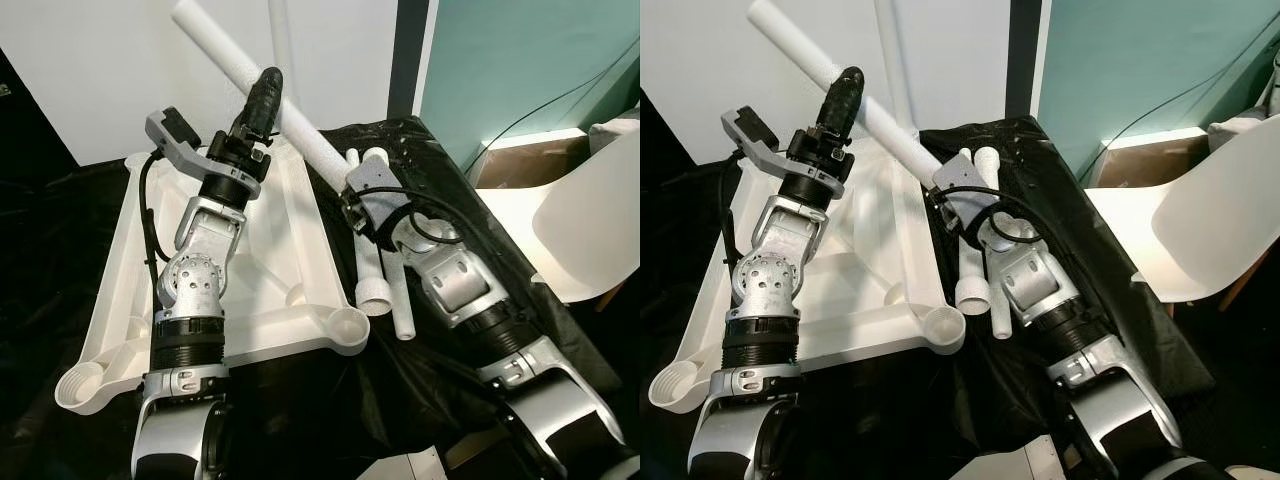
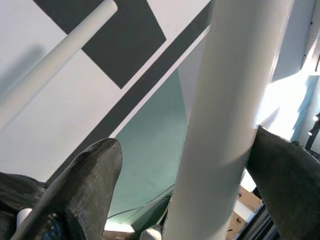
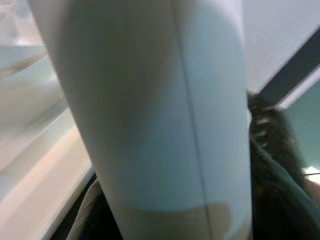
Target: Building children table
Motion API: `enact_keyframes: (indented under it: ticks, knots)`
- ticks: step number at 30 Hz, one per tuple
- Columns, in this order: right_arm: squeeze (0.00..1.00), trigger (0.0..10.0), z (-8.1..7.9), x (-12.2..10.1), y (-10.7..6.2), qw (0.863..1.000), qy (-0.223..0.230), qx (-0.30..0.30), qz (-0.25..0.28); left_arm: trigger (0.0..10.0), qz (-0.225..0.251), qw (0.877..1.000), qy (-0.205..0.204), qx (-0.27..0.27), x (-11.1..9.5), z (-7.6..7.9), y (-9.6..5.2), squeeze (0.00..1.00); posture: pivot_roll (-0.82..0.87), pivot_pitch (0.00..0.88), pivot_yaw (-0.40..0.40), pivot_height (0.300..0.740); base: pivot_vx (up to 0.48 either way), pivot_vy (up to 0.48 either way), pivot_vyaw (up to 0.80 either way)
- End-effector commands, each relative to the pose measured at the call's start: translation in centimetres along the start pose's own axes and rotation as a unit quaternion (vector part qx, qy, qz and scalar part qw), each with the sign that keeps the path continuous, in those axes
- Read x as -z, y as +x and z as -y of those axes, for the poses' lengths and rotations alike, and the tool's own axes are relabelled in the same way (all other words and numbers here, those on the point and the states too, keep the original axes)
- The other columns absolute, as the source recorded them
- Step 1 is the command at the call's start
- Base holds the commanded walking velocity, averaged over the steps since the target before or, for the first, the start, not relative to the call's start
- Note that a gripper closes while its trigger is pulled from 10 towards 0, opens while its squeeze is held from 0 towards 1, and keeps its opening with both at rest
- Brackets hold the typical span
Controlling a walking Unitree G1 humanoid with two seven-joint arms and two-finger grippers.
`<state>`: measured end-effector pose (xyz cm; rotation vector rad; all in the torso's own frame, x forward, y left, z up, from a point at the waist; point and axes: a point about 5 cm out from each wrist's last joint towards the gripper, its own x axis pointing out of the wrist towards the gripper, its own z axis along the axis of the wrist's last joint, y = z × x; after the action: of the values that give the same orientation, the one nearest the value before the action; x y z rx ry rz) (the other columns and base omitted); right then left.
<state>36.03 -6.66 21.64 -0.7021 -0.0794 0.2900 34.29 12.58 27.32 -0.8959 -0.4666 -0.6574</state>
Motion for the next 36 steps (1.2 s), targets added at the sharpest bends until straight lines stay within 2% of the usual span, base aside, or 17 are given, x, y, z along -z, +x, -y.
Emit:
enact_keyframes:
  ticks: [1,2,4,7,8,10,16,17,18,22,23,29,31,32,33,34,36]
  knots:
    - [0.00,0.0,1.0,-1.1,0.2,0.997,-0.051,0.058,0.023,10.0,0.001,0.999,0.010,0.052,-0.2,0.7,0.2,0.00,-0.10,0.000,0.088,0.740,0.000,0.000,0.00]
    - [0.00,0.0,1.2,-1.2,0.2,0.992,-0.094,0.081,0.026,10.0,0.001,0.999,0.012,0.051,-0.2,0.7,0.1,0.00,-0.10,0.000,0.088,0.740,0.000,0.000,0.00]
    - [0.00,0.0,1.2,-1.2,0.2,0.988,-0.119,0.093,0.028,10.0,0.001,0.999,0.013,0.051,-0.2,0.7,0.1,0.00,-0.10,0.000,0.088,0.740,0.000,0.000,0.00]
    - [0.00,0.0,1.2,-1.1,0.2,0.965,-0.231,0.119,0.043,10.0,-0.002,0.999,0.023,0.050,0.0,0.7,0.0,0.00,-0.09,0.000,0.078,0.740,0.000,0.000,0.00]
    - [0.00,0.0,1.2,-1.1,0.2,0.965,-0.231,0.119,0.043,10.0,-0.002,0.999,0.023,0.050,0.0,0.7,0.0,0.00,-0.09,0.000,0.078,0.740,0.000,0.000,0.00]
    - [0.00,0.0,0.9,-1.0,0.1,0.948,-0.287,0.130,0.055,10.0,-0.002,0.998,0.025,0.049,0.0,0.7,0.0,0.00,-0.09,0.000,0.075,0.740,0.000,0.000,0.00]
    - [0.00,0.0,0.3,-0.8,0.1,0.935,-0.318,0.142,0.071,10.0,-0.001,0.999,0.024,0.049,0.1,0.7,0.0,0.00,-0.09,0.000,0.076,0.740,0.000,0.000,0.00]
    - [0.00,0.0,0.1,-0.7,0.2,0.934,-0.318,0.143,0.072,6.5,0.000,0.998,0.022,0.051,0.1,0.8,0.0,0.00,-0.09,0.000,0.076,0.740,0.000,0.000,0.00]
    - [0.00,0.0,-0.2,-0.7,0.1,0.934,-0.316,0.146,0.077,0.0,0.002,0.998,0.014,0.059,0.1,0.9,-0.1,0.00,-0.09,0.000,0.076,0.740,0.000,0.000,0.00]
    - [0.00,0.0,-0.5,-0.5,-0.1,0.942,-0.286,0.153,0.080,0.0,0.006,0.997,0.003,0.071,0.1,1.1,-0.2,0.00,-0.10,0.000,0.079,0.740,0.000,0.000,0.00]
    - [0.00,10.0,-0.6,-0.4,-0.2,0.949,-0.260,0.158,0.083,0.0,0.004,0.997,-0.001,0.076,0.1,1.2,-0.2,0.00,-0.09,0.000,0.080,0.740,0.000,0.000,0.00]
    - [0.00,10.0,-0.8,-0.4,-0.5,0.969,-0.184,0.146,0.078,0.0,0.000,0.997,-0.006,0.080,0.2,1.2,-0.4,0.00,-0.09,0.000,0.083,0.740,0.000,0.000,0.00]
    - [0.00,10.0,-1.0,-0.8,-0.4,0.987,-0.100,0.103,0.068,0.0,0.000,0.997,-0.006,0.081,0.1,1.1,-0.4,0.00,-0.09,0.000,0.085,0.740,0.000,0.000,0.00]
    - [0.83,10.0,-1.3,-1.1,-0.3,0.992,-0.075,0.074,0.069,0.0,0.000,0.997,-0.005,0.082,0.1,1.1,-0.4,0.00,-0.09,0.000,0.085,0.740,0.000,0.000,0.00]
    - [0.83,10.0,-1.3,-1.1,-0.3,0.992,-0.075,0.074,0.069,0.0,0.000,0.997,-0.005,0.082,0.1,1.1,-0.4,0.00,-0.09,0.000,0.085,0.740,0.000,0.000,0.00]
    - [1.00,10.0,-1.4,-1.4,-0.3,0.996,-0.043,0.046,0.068,0.0,-0.001,0.997,-0.003,0.083,0.1,1.1,-0.4,0.00,-0.09,0.000,0.085,0.740,0.000,0.000,0.00]
    - [1.00,10.0,-1.4,-1.7,-0.3,0.998,-0.008,0.007,0.060,0.0,-0.001,0.996,-0.002,0.084,0.1,1.1,-0.4,0.00,-0.09,0.000,0.085,0.740,0.000,0.000,0.00]
